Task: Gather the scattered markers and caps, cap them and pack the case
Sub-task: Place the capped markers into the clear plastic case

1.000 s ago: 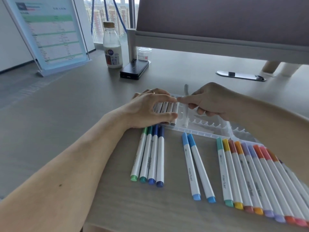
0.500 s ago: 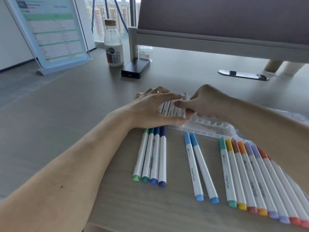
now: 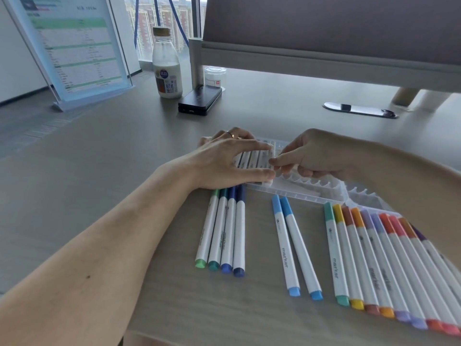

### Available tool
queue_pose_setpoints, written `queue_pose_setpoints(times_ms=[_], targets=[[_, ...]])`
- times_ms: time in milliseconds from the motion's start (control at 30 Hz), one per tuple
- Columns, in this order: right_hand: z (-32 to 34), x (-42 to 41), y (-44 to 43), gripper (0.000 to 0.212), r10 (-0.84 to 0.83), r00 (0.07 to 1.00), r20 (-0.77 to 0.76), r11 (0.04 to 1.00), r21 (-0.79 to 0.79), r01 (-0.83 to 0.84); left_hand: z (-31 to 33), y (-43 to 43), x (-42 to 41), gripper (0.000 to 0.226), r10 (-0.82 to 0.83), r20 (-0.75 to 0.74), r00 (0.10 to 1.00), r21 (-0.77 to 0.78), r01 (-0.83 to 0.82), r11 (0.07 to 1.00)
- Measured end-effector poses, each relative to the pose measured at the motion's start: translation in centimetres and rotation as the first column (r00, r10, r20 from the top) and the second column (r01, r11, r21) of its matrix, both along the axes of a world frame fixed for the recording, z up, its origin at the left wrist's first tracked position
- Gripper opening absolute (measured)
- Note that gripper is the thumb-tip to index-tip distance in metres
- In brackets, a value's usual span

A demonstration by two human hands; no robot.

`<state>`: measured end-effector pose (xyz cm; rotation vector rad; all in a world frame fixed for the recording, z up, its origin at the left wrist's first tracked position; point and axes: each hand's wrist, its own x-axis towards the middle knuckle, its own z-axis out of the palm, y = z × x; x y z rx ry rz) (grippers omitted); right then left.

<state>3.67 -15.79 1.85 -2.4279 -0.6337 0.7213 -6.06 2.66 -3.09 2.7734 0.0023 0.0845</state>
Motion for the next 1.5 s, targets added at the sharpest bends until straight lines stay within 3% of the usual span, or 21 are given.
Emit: queue_pose_setpoints(times_ms=[600,833,1100,1200,1367,1500], targets=[[-0.6,0.1,0.2,0.033,-0.028,0.999,0.046,1.0,-0.004,0.028,0.0,0.0,0.1,0.078,-0.005,0.003,1.0,0.005,0.005,1.0],[-0.9,-2.2,-1.1,0.027,0.036,0.913,0.406,0.975,0.186,-0.122,-0.2,0.2,0.2,0.073,-0.003,0.029,1.0,-0.007,0.003,1.0],[-1.0,-7.0,-0.6,0.047,0.281,0.85,0.446,0.944,0.031,-0.329,0.0,0.1,0.3,0.069,0.011,0.033,0.999,-0.024,-0.01,1.0],[-1.4,-7.8,-0.1,0.048,0.308,0.817,0.487,0.945,-0.057,-0.323,0.1,0.0,0.1,0.067,0.007,0.027,1.0,-0.019,-0.007,1.0],[-0.2,-7.6,-0.8,0.027,0.313,0.84,0.443,0.949,-0.131,-0.285,-0.1,0.1,0.2,0.07,0.004,0.03,1.0,-0.015,-0.003,1.0],[0.2,-7.6,-1.2,0.039,0.307,0.85,0.427,0.951,-0.18,-0.253,0.0,0.2,0.3,0.075,-0.003,0.018,1.0,-0.004,0.003,1.0]])
